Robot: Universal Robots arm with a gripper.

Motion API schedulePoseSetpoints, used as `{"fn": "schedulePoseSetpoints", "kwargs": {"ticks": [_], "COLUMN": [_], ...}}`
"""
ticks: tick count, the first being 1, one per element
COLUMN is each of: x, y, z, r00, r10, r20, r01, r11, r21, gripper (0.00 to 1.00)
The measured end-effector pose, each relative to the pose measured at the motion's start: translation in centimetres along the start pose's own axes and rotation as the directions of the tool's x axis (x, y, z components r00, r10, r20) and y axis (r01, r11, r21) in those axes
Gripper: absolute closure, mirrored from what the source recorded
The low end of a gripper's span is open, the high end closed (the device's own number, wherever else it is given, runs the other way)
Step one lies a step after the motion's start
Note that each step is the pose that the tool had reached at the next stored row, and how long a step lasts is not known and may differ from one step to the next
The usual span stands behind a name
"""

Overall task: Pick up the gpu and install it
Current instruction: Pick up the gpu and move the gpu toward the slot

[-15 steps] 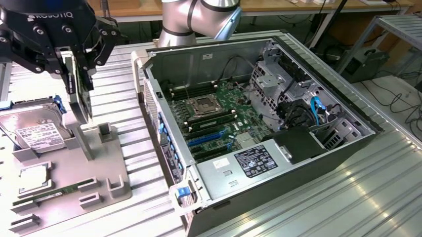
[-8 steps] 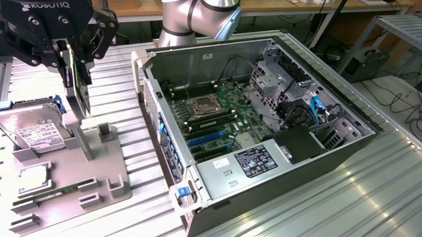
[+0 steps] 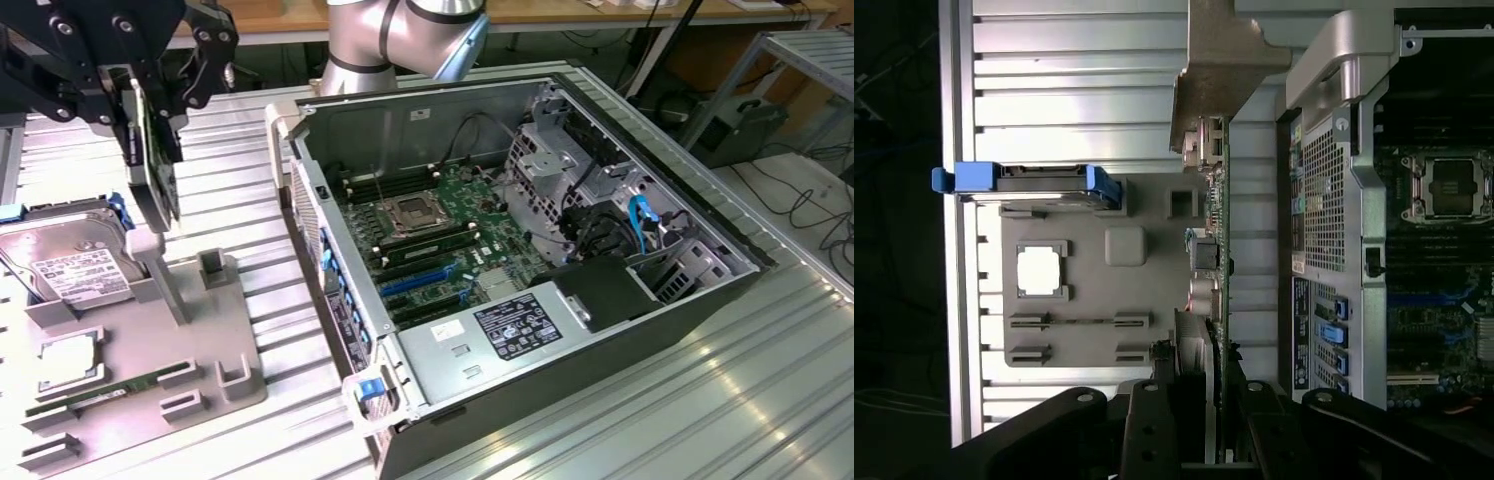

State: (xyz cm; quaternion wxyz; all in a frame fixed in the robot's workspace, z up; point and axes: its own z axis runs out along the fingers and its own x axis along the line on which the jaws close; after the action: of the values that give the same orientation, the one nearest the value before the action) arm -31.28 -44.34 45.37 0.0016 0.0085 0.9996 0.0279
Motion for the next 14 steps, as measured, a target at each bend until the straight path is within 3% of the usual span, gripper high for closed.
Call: {"fn": "schedulePoseSetpoints", "kwargs": {"ticks": [14], "x": [0.0], "y": [0.11], "z": [-1.94], "r00": [1.0000], "r10": [0.000], "r20": [0.0000], "r01": [0.000], "r11": [1.0000], "r21": [-0.0005], "gripper": [0.72]}}
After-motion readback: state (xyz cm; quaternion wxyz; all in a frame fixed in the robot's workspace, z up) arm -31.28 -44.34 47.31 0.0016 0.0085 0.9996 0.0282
